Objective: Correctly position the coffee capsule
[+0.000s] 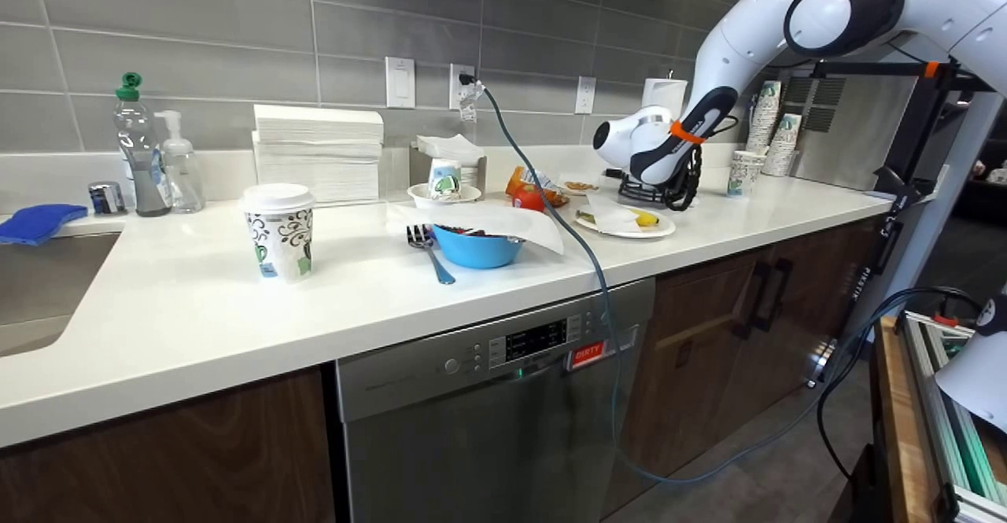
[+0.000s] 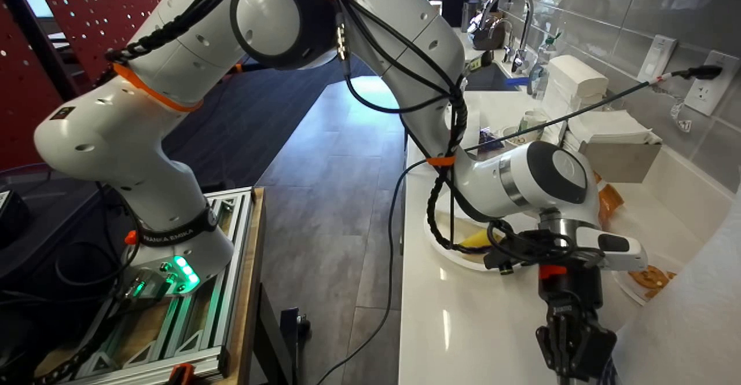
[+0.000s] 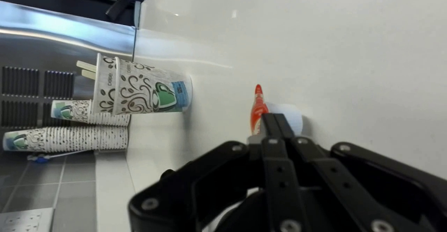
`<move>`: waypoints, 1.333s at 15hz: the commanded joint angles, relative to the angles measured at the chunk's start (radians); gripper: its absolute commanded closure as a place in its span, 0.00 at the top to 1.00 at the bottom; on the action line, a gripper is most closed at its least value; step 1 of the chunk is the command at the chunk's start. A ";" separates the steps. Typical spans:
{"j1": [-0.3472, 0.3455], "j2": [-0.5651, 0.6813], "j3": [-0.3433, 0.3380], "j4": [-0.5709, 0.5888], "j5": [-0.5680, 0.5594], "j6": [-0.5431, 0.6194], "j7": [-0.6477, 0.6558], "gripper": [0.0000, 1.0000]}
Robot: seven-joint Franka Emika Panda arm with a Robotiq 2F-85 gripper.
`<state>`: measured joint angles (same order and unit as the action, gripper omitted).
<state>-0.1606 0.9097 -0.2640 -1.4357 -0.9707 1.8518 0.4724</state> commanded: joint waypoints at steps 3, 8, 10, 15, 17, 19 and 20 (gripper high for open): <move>-0.040 0.006 0.028 0.013 0.041 0.055 -0.119 0.00; -0.033 0.000 0.026 0.011 0.049 0.059 -0.147 0.27; -0.032 -0.005 0.028 0.006 0.055 0.070 -0.153 0.41; -0.020 -0.092 0.054 -0.071 0.073 0.133 -0.173 0.78; -0.013 -0.174 0.083 -0.128 0.141 0.110 -0.198 0.93; -0.009 -0.262 0.115 -0.183 0.245 0.063 -0.268 1.00; -0.005 -0.309 0.127 -0.211 0.301 0.047 -0.283 1.00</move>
<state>-0.1702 0.7624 -0.1776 -1.5118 -0.7931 1.9366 0.2533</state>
